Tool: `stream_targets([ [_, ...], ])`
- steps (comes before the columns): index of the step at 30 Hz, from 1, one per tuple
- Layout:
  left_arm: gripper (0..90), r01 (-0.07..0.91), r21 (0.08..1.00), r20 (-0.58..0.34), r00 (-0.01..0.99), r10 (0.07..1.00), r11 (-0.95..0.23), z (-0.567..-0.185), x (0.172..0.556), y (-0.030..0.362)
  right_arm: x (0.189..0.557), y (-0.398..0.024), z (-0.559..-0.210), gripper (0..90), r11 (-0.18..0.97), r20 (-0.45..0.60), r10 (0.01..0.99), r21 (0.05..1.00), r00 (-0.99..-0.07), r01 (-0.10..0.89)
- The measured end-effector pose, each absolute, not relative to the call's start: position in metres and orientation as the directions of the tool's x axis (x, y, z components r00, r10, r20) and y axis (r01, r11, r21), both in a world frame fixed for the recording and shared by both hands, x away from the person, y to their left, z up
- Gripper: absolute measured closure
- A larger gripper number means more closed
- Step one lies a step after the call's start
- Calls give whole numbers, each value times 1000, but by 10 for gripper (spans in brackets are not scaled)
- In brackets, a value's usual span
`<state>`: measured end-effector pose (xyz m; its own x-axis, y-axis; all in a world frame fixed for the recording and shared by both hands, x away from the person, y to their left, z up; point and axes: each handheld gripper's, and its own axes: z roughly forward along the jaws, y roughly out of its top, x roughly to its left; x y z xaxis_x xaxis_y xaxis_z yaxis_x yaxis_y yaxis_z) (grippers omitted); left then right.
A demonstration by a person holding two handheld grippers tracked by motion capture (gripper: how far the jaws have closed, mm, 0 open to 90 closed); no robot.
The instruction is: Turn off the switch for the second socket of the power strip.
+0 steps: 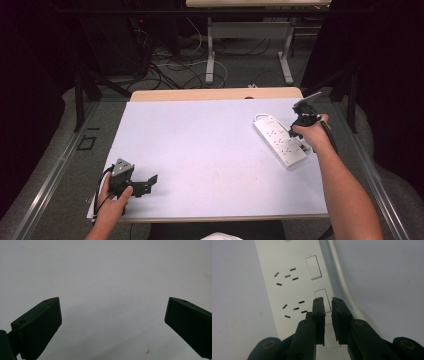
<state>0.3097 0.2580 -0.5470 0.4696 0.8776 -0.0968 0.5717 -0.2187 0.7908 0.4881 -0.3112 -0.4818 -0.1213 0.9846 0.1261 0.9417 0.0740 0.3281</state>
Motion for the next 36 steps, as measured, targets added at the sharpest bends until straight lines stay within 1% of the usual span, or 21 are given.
stream_targets([
  [1, 10, 572, 790, -97, 470, 878, -219, -547, 310, 258, 488, -311, -483, 828, 66, 138, 984, 328, -116, 943],
  [2, 10, 572, 790, -97, 470, 878, -219, -547, 310, 258, 489, -312, -484, 839, 79, 122, 985, 321, -124, 944],
  [4, 10, 574, 788, -96, 473, 876, -223, -547, 310, 258, 489, -311, -485, 857, 67, 128, 985, 312, -112, 948],
  [5, 10, 574, 788, -96, 474, 875, -224, -547, 310, 258, 489, -313, -486, 866, 90, 111, 985, 313, -130, 946],
  [6, 10, 574, 789, -98, 473, 876, -222, -547, 310, 257, 489, -311, -486, 876, 76, 121, 985, 312, -119, 947],
  [9, 10, 572, 789, -97, 474, 875, -223, -547, 310, 257, 490, -310, -487, 900, 87, 133, 982, 316, -134, 945],
  [10, 10, 573, 789, -97, 474, 875, -223, -547, 310, 257, 490, -310, -487, 900, 103, 104, 985, 306, -141, 946],
  [13, 10, 573, 789, -97, 474, 875, -223, -548, 310, 257, 491, -308, -488, 900, 91, 112, 985, 304, -131, 948],
  [15, 10, 573, 789, -97, 475, 875, -223, -548, 310, 257, 492, -309, -491, 900, 107, 106, 983, 310, -147, 945],
  [16, 10, 573, 789, -97, 474, 875, -223, -548, 310, 257, 492, -307, -491, 900, 90, 126, 983, 305, -134, 948],
  [19, 10, 573, 789, -97, 475, 875, -223, -548, 310, 257, 493, -305, -493, 900, 113, 93, 985, 294, -147, 949],
  [20, 10, 573, 789, -97, 474, 875, -223, -548, 310, 257, 493, -304, -494, 900, 106, 100, 985, 290, -140, 951],
  [22, 10, 573, 788, -97, 475, 875, -223, -548, 310, 257, 494, -304, -495, 900, 129, 86, 983, 284, -160, 950],
  [24, 10, 573, 788, -97, 474, 875, -223, -548, 310, 257, 493, -303, -495, 900, 123, 101, 982, 292, -159, 948],
  [26, 10, 575, 788, -98, 473, 875, -222, -548, 310, 257, 494, -301, -495, 900, 119, 93, 984, 284, -151, 951],
  [27, 10, 575, 787, -98, 474, 875, -223, -548, 310, 257, 494, -303, -495, 900, 143, 68, 984, 267, -167, 953],
  [28, 10, 574, 787, -96, 473, 876, -224, -548, 310, 256, 494, -301, -496, 900, 124, 79, 986, 267, -150, 956],
  [29, 10, 574, 788, -96, 472, 876, -223, -548, 310, 256, 494, -301, -498, 900, 126, 75, 985, 279, -153, 952],
  [36, 10, 574, 787, -96, 473, 876, -224, -548, 310, 256, 494, -301, -499, 900, 140, 62, 985, 269, -162, 953],
])
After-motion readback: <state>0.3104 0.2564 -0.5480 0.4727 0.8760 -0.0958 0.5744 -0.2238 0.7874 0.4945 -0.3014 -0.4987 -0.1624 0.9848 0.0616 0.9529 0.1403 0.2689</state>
